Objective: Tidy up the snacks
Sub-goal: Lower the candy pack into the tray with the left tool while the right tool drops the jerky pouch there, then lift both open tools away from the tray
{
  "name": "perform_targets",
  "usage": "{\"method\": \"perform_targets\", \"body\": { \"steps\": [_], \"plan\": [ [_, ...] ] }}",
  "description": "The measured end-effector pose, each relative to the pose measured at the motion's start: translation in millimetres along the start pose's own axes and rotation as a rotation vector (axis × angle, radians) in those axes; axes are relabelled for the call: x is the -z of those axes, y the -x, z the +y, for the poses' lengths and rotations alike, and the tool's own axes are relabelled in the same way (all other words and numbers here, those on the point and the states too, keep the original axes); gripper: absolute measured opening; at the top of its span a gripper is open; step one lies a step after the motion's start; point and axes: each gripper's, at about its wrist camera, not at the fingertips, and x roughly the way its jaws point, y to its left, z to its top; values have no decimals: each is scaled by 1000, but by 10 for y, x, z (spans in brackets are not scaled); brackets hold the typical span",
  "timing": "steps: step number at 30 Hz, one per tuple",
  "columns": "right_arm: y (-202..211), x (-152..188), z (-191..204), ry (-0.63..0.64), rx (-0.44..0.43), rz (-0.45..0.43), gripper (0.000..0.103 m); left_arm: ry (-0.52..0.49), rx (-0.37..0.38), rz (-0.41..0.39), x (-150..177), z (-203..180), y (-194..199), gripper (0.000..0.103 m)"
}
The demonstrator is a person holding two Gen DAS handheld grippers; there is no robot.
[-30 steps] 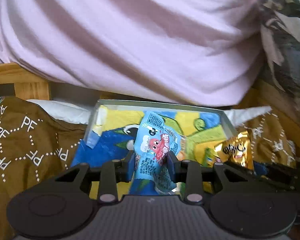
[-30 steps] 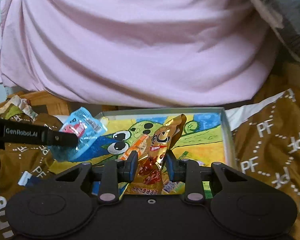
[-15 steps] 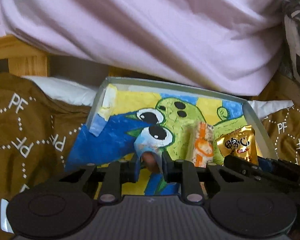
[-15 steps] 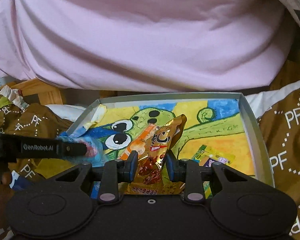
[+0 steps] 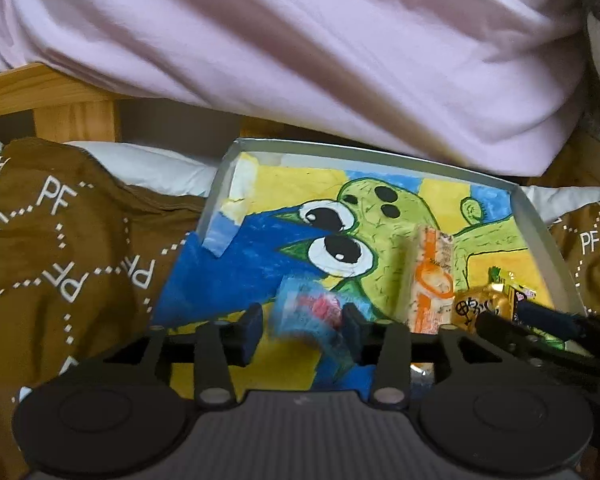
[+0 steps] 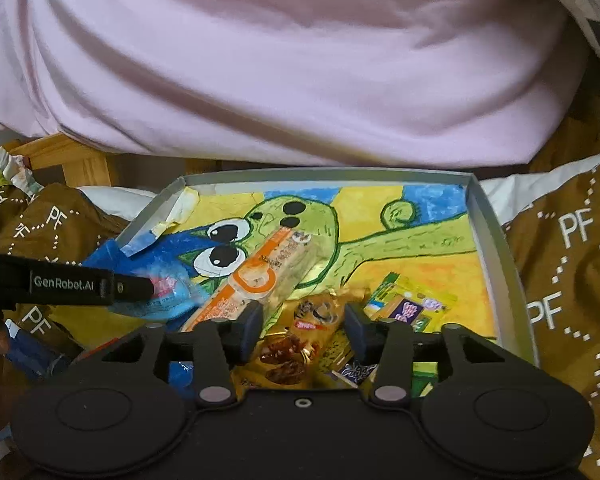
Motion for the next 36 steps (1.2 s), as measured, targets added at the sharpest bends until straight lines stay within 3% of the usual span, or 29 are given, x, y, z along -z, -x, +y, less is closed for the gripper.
{"method": "perform_targets", "body": {
  "steps": [5,12,18,24,36],
  "plan": [
    [238,-82,-6,0,6,-50,73,-15,-31,-52,-20,-51,225,80],
    [689,-199,-30,-11,14,-124,89,-58,-82,-206,-52,-100,834,101],
    [1202,-257,-15,-17,4,-215,101,-41,-103,-297,-3,-100,1357,103],
    [1693,-215,38,16,-3,-288,102,-63,-135,-369,155,-107,1840,103],
    [2371,195,257,63,-18,-286,102,-30,-170,-332,626,104,2545,103]
  ]
}}
